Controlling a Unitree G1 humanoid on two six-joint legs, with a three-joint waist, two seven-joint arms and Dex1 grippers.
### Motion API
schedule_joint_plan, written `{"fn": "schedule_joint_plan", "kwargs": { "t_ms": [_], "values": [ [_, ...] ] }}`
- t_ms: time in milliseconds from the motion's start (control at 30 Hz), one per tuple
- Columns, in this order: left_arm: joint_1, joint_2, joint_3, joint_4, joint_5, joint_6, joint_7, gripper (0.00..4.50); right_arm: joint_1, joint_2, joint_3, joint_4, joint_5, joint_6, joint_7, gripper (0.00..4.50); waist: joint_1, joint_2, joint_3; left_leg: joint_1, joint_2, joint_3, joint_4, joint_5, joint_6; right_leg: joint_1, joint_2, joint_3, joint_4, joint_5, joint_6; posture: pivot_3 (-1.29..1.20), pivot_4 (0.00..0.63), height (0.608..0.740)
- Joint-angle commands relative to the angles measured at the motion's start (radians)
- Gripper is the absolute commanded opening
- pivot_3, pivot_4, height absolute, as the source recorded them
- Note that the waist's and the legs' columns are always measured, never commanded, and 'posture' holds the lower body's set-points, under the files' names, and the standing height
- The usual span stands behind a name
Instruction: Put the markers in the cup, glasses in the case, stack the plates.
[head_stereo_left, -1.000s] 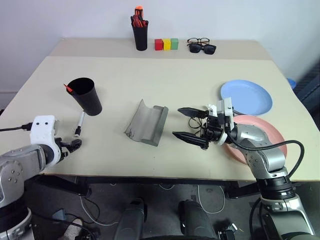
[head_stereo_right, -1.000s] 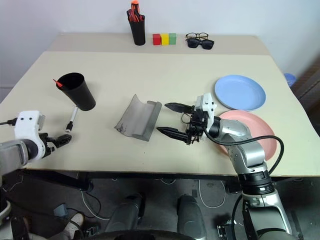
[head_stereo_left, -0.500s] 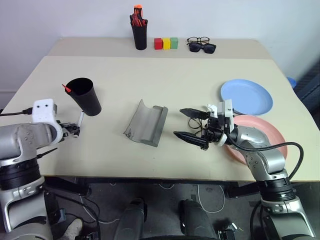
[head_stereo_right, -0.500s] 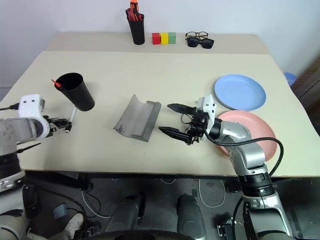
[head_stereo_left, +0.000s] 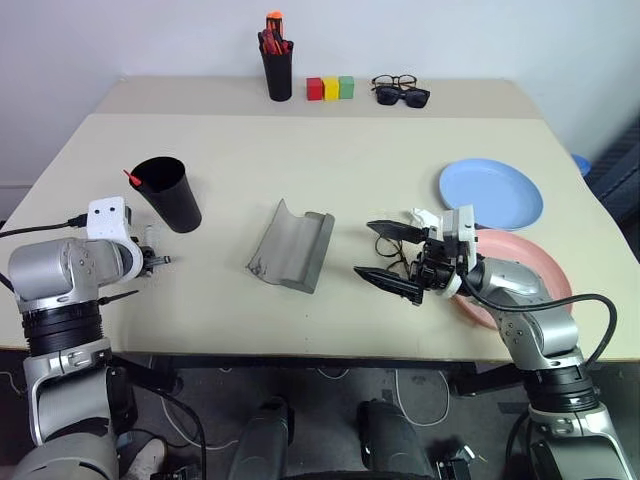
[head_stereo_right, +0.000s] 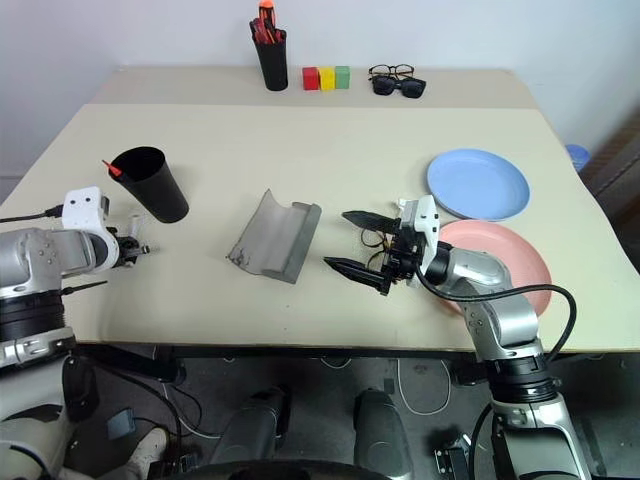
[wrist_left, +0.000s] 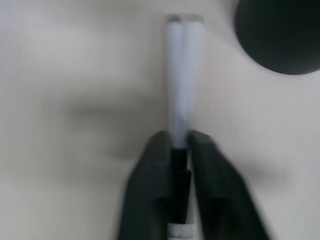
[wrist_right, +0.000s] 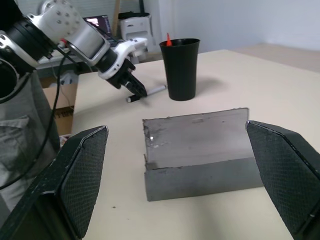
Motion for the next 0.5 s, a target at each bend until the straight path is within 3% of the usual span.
{"fn": "schedule_joint_plan", "kwargs": {
  "t_ms": [33,233,367,433,500],
  "values": [
    [0.049,0.0,-0.006,-0.111,-0.026,0.063,-0.045,0.53,-0.034,0.002,-0.004,-0.009,-0.005,-0.02,0.005,4.5,-0.002,0.0,0.0,0.0,0.0,0.0,0.0,0.0,0.0,0.0,0.0,0.0,0.0,0.0,0.0,0.0,0.15,0.74],
    [0.191,0.044,-0.003,-0.407,-0.161,0.174,-0.155,0.53,-0.064,0.012,0.005,-0.014,-0.003,-0.001,-0.004,4.5,-0.003,0.0,0.0,-0.001,0.0,0.0,0.0,0.0,0.0,-0.001,0.0,0.001,0.0,0.0,0.0,0.0,0.15,0.74],
    [0.402,0.175,-0.01,-0.713,-0.384,0.164,-0.341,0.53,-0.057,0.008,0.0,-0.005,0.003,-0.002,0.002,4.5,-0.005,-0.001,0.001,-0.002,0.001,0.001,-0.001,0.0,0.0,-0.003,0.0,0.002,-0.001,-0.001,-0.001,0.0,0.15,0.74],
    [0.494,0.245,-0.061,-0.846,-0.376,0.027,-0.412,0.53,-0.051,0.013,-0.003,0.004,0.001,-0.012,0.001,4.5,-0.002,-0.001,0.001,-0.002,0.001,0.002,-0.001,0.0,0.0,-0.003,0.0,0.002,-0.001,-0.002,-0.004,0.0,0.15,0.74],
    [0.511,0.247,-0.133,-0.873,-0.28,-0.218,-0.427,0.53,-0.05,0.024,-0.005,0.014,-0.008,-0.03,-0.01,4.5,0.009,0.0,0.001,-0.002,0.001,0.003,-0.001,0.0,0.0,-0.003,0.0,0.003,-0.002,-0.003,-0.006,0.0,0.15,0.74]
  ]
}}
